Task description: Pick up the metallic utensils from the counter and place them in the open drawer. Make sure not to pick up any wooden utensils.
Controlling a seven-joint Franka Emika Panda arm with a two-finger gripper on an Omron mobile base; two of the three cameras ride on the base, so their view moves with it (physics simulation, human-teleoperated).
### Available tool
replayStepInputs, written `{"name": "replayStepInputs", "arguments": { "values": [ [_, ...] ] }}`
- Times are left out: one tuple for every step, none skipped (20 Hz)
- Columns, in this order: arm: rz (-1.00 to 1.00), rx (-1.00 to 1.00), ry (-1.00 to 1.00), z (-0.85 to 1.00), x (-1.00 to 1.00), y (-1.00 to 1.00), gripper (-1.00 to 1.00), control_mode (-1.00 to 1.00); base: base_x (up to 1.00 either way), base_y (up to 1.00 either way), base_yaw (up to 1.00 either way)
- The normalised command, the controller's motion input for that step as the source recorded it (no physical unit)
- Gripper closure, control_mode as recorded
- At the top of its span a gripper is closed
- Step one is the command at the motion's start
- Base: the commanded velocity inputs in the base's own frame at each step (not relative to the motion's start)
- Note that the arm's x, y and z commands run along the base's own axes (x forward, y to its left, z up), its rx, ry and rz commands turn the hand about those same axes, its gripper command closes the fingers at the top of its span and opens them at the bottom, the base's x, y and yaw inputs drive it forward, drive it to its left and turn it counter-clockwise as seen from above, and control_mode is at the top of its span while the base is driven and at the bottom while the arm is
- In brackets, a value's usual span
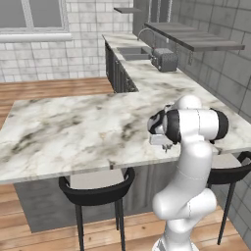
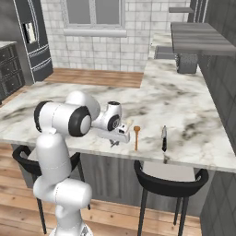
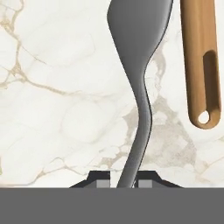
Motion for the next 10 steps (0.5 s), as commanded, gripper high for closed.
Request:
{"name": "replayStepInputs", "arguments": {
  "values": [
    [0.0,0.0,0.0,-0.02,0.23,0.46,1.0,-1.0,0.0,0.0,0.0],
    [0.0,0.0,0.0,0.0,0.21,0.46,1.0,-1.0,0.0,0.0,0.0],
    [0.0,0.0,0.0,0.0,0.19,0.45,1.0,-1.0,0.0,0.0,0.0],
    [0.0,0.0,0.0,0.0,0.19,0.51,1.0,-1.0,0.0,0.0,0.0],
    [0.0,0.0,0.0,0.0,0.16,0.54,1.0,-1.0,0.0,0.0,0.0],
    [0.0,0.0,0.0,0.0,0.14,0.49,1.0,-1.0,0.0,0.0,0.0],
    [0.0,0.0,0.0,0.0,0.12,0.46,1.0,-1.0,0.0,0.0,0.0],
    [0.0,0.0,0.0,0.0,0.09,0.52,1.0,-1.0,0.0,0.0,0.0],
    [0.0,-0.01,0.0,0.0,0.07,0.54,1.0,-1.0,0.0,0.0,0.0],
    [0.0,-0.07,0.0,0.02,0.0,0.56,1.0,-1.0,0.0,0.0,0.0]
  ]
}}
